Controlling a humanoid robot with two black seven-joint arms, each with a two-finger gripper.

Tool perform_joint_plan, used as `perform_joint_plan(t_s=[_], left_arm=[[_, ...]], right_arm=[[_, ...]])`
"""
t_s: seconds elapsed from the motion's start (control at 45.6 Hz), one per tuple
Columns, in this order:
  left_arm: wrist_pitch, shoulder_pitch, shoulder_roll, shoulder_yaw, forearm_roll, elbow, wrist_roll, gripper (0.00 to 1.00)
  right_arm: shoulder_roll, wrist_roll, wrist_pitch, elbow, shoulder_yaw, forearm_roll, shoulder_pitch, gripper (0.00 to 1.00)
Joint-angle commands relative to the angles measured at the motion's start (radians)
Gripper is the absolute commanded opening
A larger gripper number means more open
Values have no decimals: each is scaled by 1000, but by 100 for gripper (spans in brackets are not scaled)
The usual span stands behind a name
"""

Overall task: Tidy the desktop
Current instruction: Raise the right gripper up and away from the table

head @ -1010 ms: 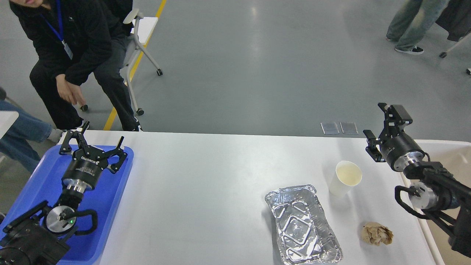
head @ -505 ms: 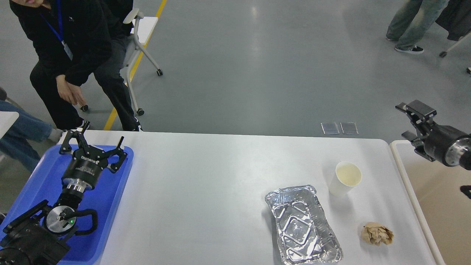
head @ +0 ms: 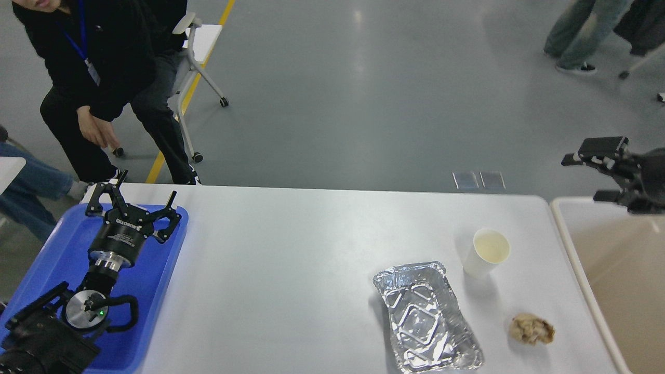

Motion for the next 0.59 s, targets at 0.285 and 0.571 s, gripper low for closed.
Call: perform_joint_plan(t_s=[0.285,0.571], left_arm=[[0,0,1,0,0,1,0,99],[2,2,1,0,0,1,0,99]], right_arm=[[318,-1,349,24,-385,-40,380,100],[407,-1,350,201,-315,-83,483,100]])
